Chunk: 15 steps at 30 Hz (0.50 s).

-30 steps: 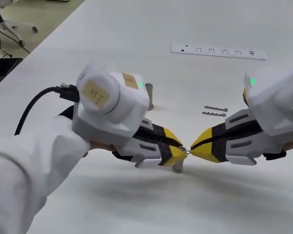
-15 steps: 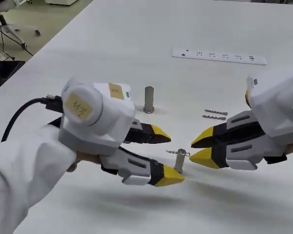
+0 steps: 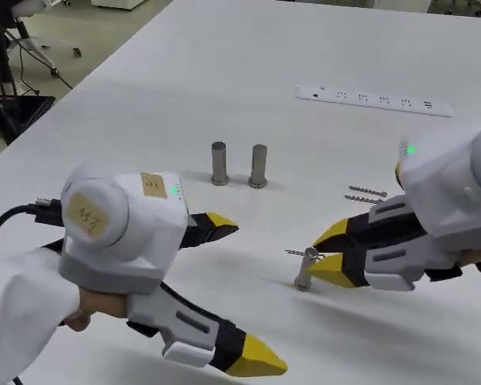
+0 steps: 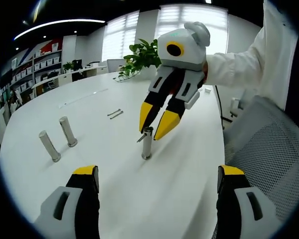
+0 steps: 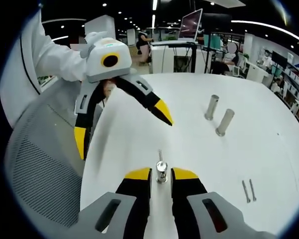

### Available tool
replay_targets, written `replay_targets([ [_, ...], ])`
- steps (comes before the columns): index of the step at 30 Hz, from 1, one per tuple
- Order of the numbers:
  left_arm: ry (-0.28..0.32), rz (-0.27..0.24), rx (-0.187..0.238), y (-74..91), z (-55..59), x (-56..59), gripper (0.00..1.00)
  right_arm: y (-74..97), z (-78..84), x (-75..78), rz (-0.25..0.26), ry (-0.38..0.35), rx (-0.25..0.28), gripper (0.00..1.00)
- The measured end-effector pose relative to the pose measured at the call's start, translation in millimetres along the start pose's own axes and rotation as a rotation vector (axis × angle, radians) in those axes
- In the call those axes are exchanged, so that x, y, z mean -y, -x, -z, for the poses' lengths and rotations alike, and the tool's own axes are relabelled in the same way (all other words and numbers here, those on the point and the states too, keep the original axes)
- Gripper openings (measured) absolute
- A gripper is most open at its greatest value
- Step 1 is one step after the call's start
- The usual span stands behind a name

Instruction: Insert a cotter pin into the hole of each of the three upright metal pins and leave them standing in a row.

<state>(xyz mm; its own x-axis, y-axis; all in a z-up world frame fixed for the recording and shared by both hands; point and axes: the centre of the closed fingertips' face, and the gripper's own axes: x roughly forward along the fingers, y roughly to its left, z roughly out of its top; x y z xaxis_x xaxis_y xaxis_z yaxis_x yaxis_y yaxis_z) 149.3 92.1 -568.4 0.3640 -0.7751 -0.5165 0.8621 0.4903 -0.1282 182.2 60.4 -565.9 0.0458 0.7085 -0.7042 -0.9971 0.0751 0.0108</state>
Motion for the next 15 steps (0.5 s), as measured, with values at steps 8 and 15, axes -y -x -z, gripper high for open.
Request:
replay_targets([
  [8,-0.011,-0.017,0.009,6.7,-4.1,-0.5,0.99,-6.8,2.9,1.2,-0.012,0.02,-0.015,0.05],
  [15,-0.02,-0.033,0.01,10.7,-5.8,-2.9,0.99,-7.9,2.8,6.3,0.005,0.036,-0.029,0.04],
])
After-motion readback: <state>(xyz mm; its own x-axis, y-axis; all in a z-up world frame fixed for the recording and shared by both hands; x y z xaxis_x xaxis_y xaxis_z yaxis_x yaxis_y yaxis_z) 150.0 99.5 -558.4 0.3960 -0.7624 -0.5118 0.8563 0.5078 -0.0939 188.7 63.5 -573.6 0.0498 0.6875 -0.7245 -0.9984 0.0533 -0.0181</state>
